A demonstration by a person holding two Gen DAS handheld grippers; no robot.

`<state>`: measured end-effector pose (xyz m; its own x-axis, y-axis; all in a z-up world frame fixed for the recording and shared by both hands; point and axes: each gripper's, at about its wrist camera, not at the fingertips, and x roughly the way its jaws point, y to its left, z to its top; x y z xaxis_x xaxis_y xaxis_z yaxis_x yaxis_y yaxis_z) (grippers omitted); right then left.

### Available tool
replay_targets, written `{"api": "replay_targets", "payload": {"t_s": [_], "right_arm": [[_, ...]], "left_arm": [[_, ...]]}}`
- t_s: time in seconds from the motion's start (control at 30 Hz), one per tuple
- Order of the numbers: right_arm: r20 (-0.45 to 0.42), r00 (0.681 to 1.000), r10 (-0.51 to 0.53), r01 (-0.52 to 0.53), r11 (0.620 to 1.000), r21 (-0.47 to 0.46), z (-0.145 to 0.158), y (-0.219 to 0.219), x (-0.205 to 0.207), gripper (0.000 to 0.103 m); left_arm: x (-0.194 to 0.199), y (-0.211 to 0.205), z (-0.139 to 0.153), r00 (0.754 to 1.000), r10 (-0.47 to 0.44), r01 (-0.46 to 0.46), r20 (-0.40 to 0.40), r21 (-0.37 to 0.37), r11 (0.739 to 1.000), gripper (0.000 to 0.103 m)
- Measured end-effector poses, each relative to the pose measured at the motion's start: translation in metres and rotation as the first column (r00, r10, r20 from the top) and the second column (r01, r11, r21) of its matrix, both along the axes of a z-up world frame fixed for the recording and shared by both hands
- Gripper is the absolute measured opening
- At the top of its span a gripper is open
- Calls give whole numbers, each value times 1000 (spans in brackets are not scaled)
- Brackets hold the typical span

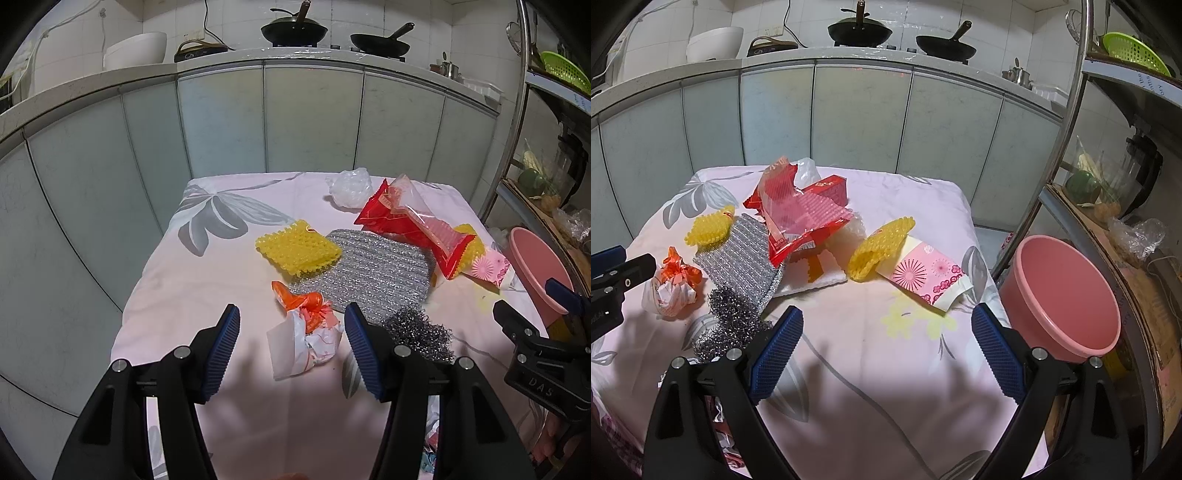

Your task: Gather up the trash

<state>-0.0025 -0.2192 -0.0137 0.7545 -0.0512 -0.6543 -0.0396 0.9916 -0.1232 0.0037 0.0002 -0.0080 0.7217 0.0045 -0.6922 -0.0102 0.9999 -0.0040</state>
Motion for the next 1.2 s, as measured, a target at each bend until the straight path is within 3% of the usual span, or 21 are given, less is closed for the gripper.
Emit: {"api": "replay_targets", "payload": {"t_s": [1.2], "right_arm": [[5,1000,-4,4,1000,4,4,-3,-1,93]], "left_arm": [[-3,-2,4,1000,-8,8,2,6,1000,58]]}}
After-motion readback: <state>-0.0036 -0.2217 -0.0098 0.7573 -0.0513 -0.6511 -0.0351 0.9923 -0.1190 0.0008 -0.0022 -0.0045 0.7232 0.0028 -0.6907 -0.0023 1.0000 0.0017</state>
